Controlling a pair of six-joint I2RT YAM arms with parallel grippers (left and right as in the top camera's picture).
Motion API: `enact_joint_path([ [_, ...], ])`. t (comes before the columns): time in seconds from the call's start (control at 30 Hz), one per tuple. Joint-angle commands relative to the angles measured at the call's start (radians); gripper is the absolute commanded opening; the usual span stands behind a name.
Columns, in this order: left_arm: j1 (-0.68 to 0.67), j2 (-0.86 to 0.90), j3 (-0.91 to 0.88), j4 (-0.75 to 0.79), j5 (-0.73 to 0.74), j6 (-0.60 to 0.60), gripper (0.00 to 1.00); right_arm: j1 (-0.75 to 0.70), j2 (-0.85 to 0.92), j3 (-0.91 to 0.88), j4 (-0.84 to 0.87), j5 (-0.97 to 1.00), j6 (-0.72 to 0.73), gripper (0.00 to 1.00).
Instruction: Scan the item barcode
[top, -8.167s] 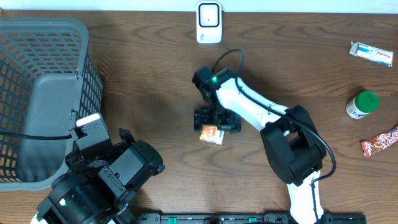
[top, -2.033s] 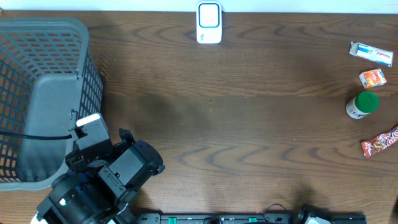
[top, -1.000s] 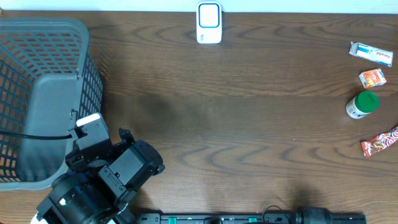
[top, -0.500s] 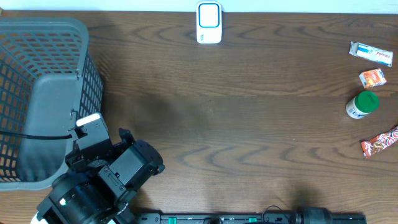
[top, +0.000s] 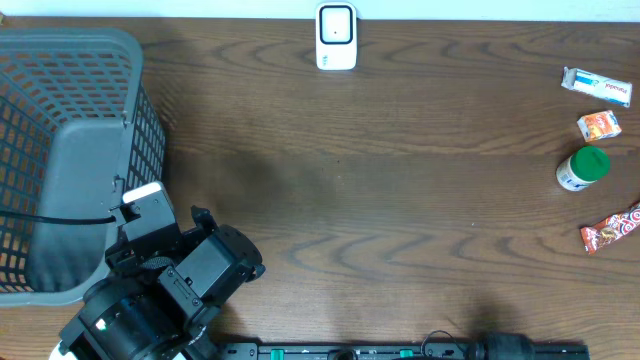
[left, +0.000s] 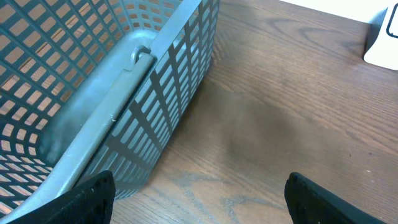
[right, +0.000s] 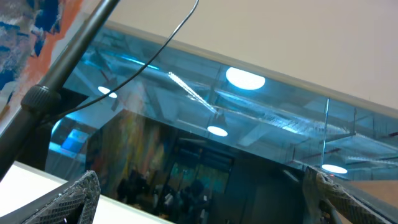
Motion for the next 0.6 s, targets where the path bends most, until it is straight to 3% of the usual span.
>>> enact_joint_path([
  [0.0, 0.0, 0.0, 0.0, -0.005, -0.01, -0.012, 0.85, 0.005, -0.002, -0.035, -0.027, 0.002, -0.015, 0.99],
  [0.3, 0.0, 0.0, 0.0, -0.005, -0.01, -0.012, 0.85, 0.005, -0.002, -0.325, 0.102, -0.074, -0.014, 0.99],
  [0.57, 0.0, 0.0, 0.0, -0.005, -0.01, -0.012, 0.85, 0.005, -0.003, -0.756, 0.416, -0.212, -0.014, 0.99],
])
